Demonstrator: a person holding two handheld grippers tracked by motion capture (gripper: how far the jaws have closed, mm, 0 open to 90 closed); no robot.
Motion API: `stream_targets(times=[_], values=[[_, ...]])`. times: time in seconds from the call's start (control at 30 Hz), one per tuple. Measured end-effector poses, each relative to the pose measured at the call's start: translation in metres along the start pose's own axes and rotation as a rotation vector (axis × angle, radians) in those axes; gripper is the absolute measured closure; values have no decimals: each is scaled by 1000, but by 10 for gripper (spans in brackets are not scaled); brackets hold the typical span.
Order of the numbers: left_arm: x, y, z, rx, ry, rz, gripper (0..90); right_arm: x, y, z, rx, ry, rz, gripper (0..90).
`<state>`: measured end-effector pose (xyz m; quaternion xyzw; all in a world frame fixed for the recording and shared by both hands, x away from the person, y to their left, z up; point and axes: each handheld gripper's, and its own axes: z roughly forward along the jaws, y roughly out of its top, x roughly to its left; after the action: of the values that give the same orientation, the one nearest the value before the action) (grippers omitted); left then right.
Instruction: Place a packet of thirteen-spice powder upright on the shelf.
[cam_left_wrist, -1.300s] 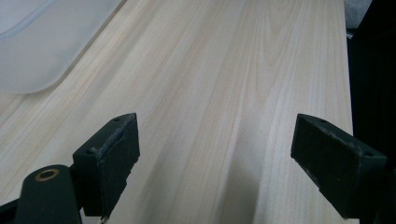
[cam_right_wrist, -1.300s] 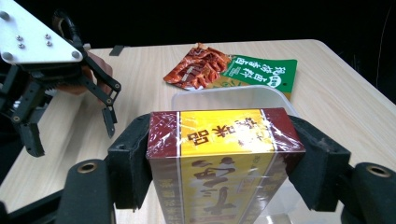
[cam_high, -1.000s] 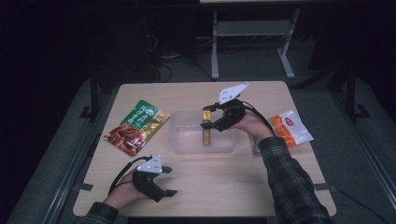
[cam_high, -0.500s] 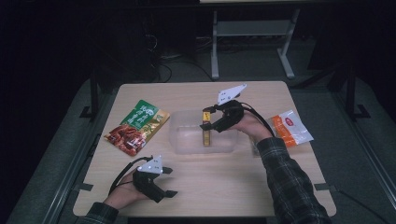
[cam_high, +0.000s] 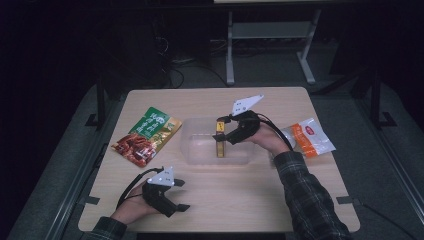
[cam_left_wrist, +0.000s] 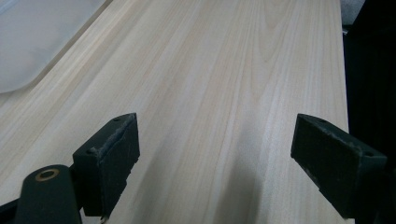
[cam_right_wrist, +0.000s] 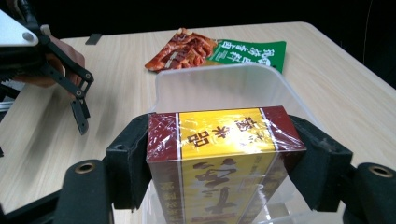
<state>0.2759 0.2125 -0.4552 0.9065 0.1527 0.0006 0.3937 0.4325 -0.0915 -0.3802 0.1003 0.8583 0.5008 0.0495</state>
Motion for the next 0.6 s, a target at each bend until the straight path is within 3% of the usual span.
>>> stream_targets(times=[0.33,0.5,0.6], values=[[0,0,0,13,-3,8,148,2,-3,6,55,7,-8,286],[-1,-1,2,16,-9,-18,147,4,-6,12,112,6,-16,284],[0,-1,1,13,1,-22,145,4,-5,13,120,0,-29,283]])
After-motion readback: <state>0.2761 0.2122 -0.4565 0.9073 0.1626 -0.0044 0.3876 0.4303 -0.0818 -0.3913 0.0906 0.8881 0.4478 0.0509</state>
